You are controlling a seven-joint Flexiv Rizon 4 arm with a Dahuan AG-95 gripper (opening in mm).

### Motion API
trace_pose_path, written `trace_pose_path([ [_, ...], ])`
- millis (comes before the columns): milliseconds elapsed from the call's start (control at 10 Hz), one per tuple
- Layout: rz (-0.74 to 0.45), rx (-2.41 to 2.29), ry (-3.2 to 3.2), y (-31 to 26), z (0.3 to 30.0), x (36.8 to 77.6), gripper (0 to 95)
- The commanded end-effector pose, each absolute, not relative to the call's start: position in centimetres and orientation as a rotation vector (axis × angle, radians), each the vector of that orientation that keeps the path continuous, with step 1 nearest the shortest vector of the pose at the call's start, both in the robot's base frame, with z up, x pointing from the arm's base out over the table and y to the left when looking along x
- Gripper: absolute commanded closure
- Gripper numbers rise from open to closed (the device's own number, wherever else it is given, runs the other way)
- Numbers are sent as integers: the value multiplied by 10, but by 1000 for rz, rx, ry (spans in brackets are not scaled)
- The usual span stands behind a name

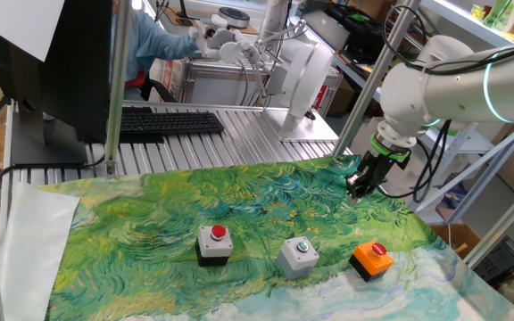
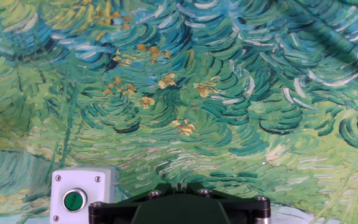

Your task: Press three buttons from left to right in sequence

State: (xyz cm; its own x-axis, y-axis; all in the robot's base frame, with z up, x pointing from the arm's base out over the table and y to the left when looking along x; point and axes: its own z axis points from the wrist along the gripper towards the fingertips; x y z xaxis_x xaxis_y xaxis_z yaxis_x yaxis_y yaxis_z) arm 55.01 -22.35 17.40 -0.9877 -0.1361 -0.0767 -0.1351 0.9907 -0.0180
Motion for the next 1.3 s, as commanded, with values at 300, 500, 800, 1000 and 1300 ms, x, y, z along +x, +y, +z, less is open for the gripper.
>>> trace_pose_path([
  [300,-53,-179,3063,-223,174,550,950],
  [500,-58,-128,3061,-223,174,550,950],
  [800,-61,-139,3057,-223,174,550,950],
  [1000,-54,-150,3059,-223,174,550,950],
  [1300,-61,-138,3060,-223,174,550,950],
])
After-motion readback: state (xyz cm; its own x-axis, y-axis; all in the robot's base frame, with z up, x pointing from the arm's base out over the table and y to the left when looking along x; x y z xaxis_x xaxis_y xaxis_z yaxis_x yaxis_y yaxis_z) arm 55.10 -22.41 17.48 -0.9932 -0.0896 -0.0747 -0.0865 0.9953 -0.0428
